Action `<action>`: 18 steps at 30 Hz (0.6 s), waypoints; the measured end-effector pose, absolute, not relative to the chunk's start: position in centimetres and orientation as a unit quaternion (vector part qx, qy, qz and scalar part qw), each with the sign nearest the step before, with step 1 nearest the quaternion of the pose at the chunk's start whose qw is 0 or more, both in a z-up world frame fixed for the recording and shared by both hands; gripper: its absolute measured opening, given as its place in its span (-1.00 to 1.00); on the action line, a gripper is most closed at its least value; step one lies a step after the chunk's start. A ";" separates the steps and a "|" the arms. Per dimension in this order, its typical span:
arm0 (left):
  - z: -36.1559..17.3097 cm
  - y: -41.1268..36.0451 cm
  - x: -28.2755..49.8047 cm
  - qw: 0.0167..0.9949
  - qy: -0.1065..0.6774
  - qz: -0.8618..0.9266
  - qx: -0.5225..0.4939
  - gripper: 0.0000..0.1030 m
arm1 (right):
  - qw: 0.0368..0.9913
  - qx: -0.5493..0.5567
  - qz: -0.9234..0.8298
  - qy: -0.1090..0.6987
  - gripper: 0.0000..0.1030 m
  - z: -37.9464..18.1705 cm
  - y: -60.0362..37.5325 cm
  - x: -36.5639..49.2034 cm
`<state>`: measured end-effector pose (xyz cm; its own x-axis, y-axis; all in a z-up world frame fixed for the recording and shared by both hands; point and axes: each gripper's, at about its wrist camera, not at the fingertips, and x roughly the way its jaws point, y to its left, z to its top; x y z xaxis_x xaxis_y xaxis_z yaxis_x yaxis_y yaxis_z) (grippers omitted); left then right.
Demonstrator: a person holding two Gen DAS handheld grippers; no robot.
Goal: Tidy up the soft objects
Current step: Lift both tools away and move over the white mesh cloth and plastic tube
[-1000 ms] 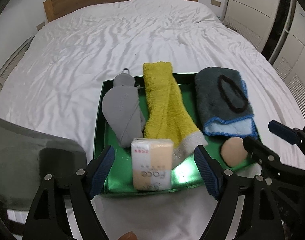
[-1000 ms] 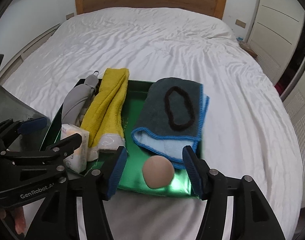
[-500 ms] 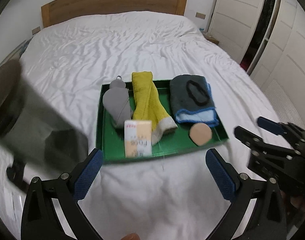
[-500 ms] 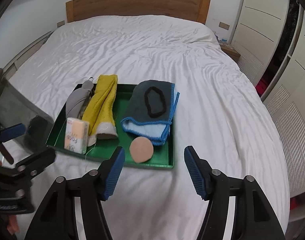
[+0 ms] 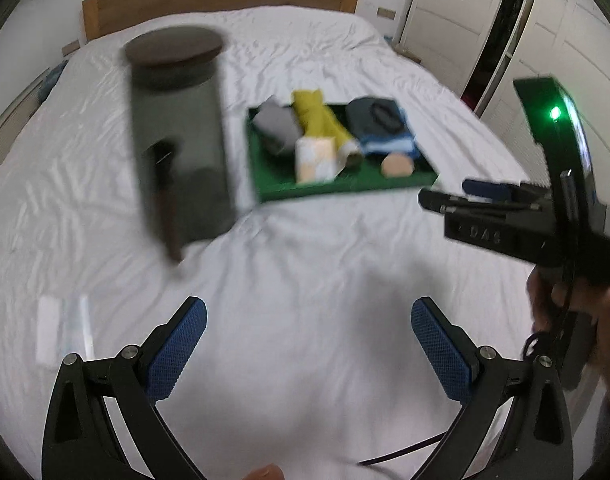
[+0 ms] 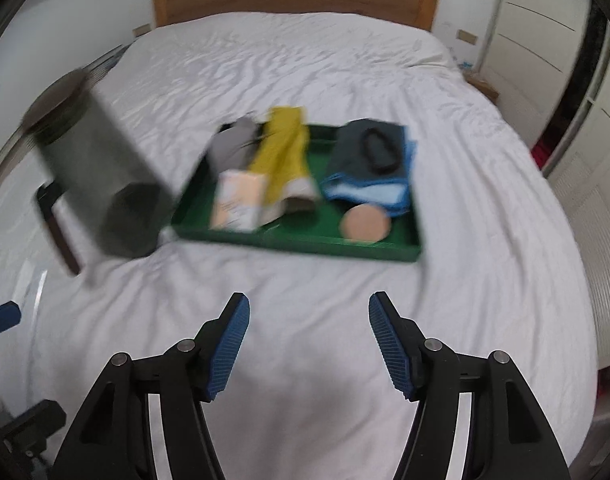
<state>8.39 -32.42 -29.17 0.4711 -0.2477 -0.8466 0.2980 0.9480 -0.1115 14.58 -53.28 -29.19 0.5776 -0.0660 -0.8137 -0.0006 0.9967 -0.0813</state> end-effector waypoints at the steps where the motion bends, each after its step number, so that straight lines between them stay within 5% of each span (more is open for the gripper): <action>1: -29.3 -31.0 7.8 0.855 0.494 -0.151 0.032 0.95 | 0.887 -0.039 -0.011 0.461 0.22 -29.2 -52.0 14.0; 18: -37.5 -3.5 12.4 0.838 0.545 0.023 0.014 0.93 | 0.853 0.026 0.135 0.504 0.24 -34.2 -29.5 10.4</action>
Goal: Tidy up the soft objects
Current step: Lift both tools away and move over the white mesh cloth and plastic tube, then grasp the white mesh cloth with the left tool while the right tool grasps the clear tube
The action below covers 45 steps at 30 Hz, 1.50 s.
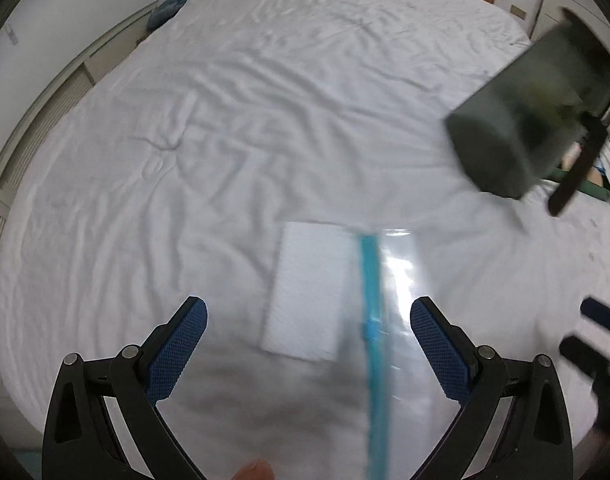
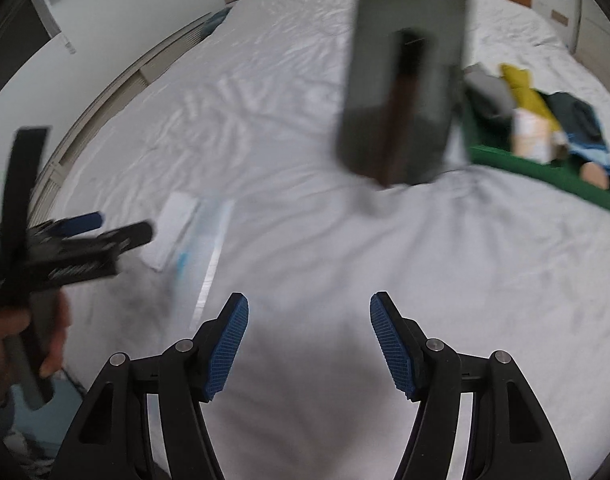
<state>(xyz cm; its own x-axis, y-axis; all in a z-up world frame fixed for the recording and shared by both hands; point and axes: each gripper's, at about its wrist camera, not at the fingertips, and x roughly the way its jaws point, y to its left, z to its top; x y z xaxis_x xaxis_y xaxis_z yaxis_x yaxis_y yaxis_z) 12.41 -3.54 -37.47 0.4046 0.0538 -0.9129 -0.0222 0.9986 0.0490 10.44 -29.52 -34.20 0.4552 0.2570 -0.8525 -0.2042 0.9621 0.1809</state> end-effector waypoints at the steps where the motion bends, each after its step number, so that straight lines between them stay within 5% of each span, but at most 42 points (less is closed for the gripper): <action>1: -38.2 -3.2 12.6 0.836 0.548 0.022 0.021 0.93 | 0.852 0.029 0.139 0.505 0.24 -34.6 -28.6 10.5; 13: -42.8 -1.5 14.8 0.804 0.592 -0.006 0.053 0.92 | 0.841 0.017 0.154 0.519 0.24 -39.1 -21.7 11.9; 20: -43.7 0.5 15.1 0.794 0.604 -0.017 0.063 0.59 | 0.835 0.032 0.156 0.527 0.24 -41.7 -18.7 14.5; 28: -44.0 1.6 15.0 0.793 0.606 -0.039 0.058 0.53 | 0.823 0.030 0.153 0.546 0.11 -43.9 -16.3 16.3; 38: -43.9 1.6 15.9 0.792 0.605 -0.055 0.067 0.12 | 0.819 0.018 0.147 0.554 -0.34 -44.5 -14.9 16.7; 40: -43.9 1.1 16.1 0.792 0.604 -0.055 0.068 0.06 | 0.819 0.018 0.149 0.553 -0.56 -44.4 -15.0 16.6; 43: -44.0 -0.2 16.1 0.796 0.599 -0.054 0.074 -0.29 | 0.820 0.021 0.156 0.550 -0.74 -44.2 -15.4 16.4; 45: -43.7 -1.1 16.1 0.798 0.595 -0.050 0.080 -0.76 | 0.820 0.027 0.159 0.549 -0.78 -44.1 -15.7 16.2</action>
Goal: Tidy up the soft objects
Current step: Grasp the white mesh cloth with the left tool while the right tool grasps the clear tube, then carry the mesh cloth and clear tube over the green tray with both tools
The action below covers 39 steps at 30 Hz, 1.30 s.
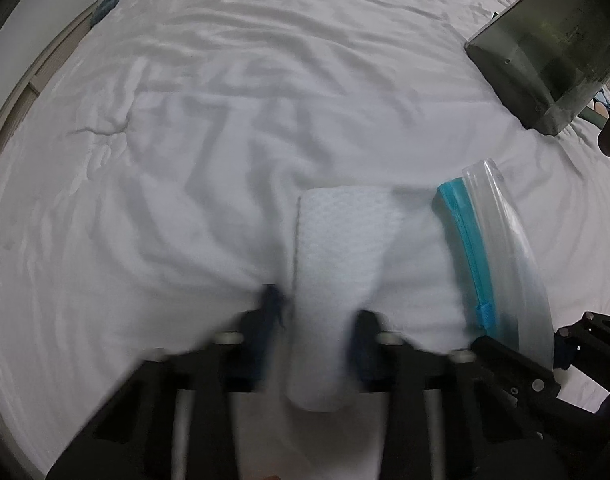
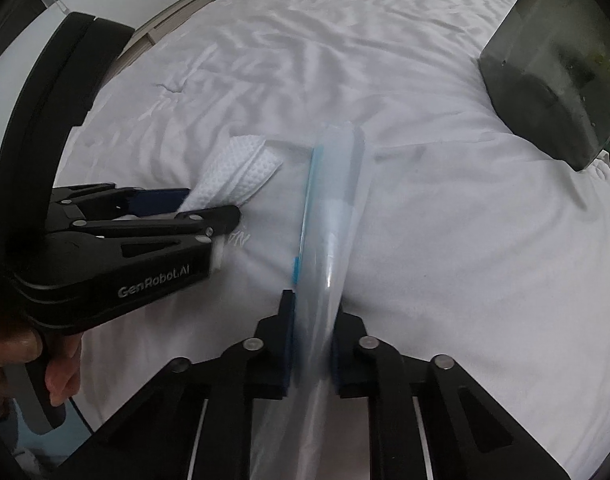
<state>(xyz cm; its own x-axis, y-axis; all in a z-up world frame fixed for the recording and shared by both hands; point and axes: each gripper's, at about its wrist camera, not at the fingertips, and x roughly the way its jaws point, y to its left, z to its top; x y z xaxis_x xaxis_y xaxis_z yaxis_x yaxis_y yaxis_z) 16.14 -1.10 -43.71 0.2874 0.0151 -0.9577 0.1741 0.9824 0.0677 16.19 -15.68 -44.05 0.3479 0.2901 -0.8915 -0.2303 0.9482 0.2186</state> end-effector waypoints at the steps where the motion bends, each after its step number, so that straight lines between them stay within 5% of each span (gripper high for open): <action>1: -43.5 -1.2 16.2 0.801 0.591 -0.045 0.080 -0.77 | 0.821 0.030 0.160 0.548 -0.80 -43.9 -15.8 16.2; 16: -38.5 -1.9 14.6 0.817 0.571 -0.041 0.064 -0.82 | 0.830 0.036 0.179 0.527 -0.89 -40.0 -19.7 14.6; 39: -32.4 -19.6 9.4 0.807 0.556 -0.177 0.089 -0.82 | 0.847 0.040 0.107 0.518 -0.89 -31.9 -37.0 7.1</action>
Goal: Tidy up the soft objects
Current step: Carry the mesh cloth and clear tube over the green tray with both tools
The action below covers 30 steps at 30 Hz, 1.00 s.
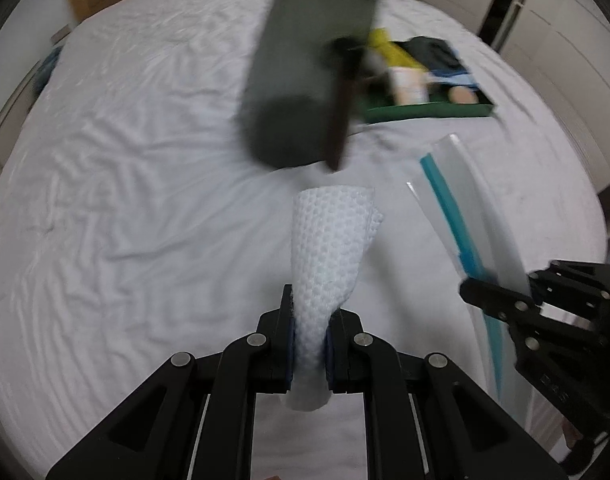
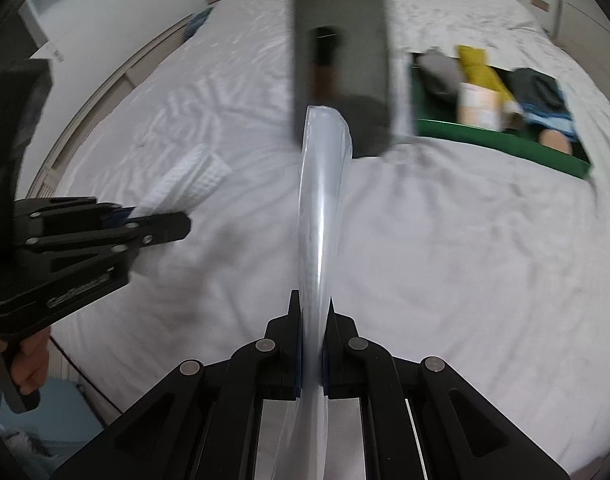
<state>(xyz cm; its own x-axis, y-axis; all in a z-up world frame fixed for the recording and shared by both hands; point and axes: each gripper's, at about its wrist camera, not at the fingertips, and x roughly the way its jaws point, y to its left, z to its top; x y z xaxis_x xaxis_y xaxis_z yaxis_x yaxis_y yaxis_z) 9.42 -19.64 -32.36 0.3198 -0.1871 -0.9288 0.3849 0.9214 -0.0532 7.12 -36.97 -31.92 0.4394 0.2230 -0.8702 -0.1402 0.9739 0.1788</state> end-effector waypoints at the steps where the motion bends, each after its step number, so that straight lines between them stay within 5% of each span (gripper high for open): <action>1: -32.0 -20.6 9.4 0.807 0.554 -0.185 0.086 -0.82 | 0.849 0.042 0.101 0.517 -0.89 -31.5 -38.1 6.8; 30: -27.7 -40.9 16.4 0.824 0.506 -0.234 0.098 -0.82 | 0.890 0.022 0.002 0.455 -0.89 -24.1 -56.7 8.2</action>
